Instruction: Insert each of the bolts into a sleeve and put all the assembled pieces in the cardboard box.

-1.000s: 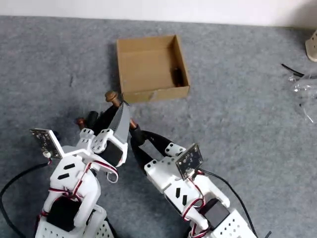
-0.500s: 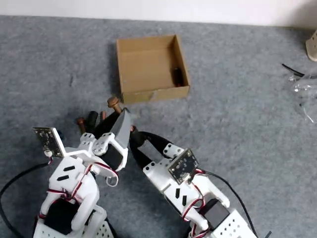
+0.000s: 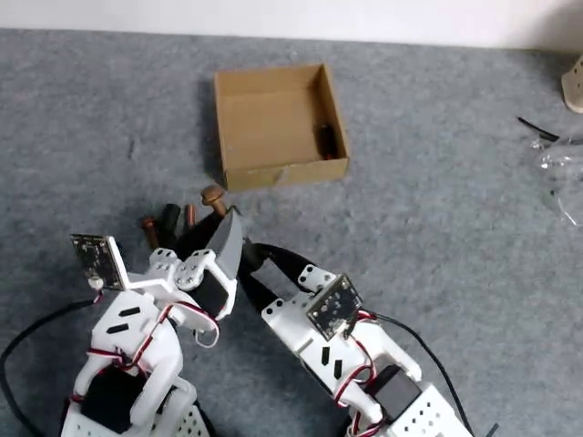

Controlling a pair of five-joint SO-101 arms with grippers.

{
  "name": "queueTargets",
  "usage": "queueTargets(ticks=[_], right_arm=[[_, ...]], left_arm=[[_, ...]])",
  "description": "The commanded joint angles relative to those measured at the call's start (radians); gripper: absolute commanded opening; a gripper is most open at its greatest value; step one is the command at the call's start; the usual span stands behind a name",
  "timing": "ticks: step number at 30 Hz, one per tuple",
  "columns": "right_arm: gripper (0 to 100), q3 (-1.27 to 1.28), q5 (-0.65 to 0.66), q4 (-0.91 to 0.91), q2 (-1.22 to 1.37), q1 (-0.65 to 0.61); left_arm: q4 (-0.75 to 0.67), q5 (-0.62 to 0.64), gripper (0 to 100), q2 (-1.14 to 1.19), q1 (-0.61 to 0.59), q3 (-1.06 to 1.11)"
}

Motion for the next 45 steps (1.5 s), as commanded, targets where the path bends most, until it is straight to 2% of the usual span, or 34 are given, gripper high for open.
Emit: queueTargets(ticks=[1, 4, 8, 16, 18, 22, 24, 30, 33, 40, 45], right_arm=[[0.5, 0.047, 0.014, -0.035, -0.018, 0.018], [0.5, 0.047, 0.014, -0.035, -0.018, 0.028], [0.5, 0.048, 0.014, -0.035, -0.018, 0.033], [0.5, 0.050, 0.012, -0.035, -0.018, 0.033], [0.5, 0.050, 0.012, -0.035, -0.018, 0.033], [0.5, 0.050, 0.014, -0.035, -0.018, 0.033], [0.5, 0.050, 0.014, -0.035, -0.018, 0.033], [0.5, 0.050, 0.014, -0.035, -0.018, 0.033], [0.5, 0.050, 0.014, -0.035, -0.018, 0.033], [0.5, 0.051, 0.014, -0.035, -0.018, 0.035], [0.5, 0.051, 0.014, -0.035, -0.018, 0.036]], left_arm=[[0.005, -0.014, 1, 0.005, 0.047, 0.004], [0.002, -0.040, 1, 0.005, 0.101, 0.028], [0.002, -0.091, 1, 0.004, 0.101, 0.027], [0.005, -0.092, 1, 0.004, 0.097, 0.027], [0.005, -0.091, 6, 0.004, 0.073, 0.028], [0.009, -0.084, 27, 0.004, 0.059, 0.033], [0.032, -0.084, 31, 0.004, 0.062, 0.028], [0.038, -0.083, 25, 0.002, 0.062, 0.025], [0.037, -0.023, 24, 0.002, 0.054, 0.022], [0.037, 0.143, 24, 0.002, -0.166, -0.044], [0.041, 0.155, 24, 0.002, -0.211, -0.061]])
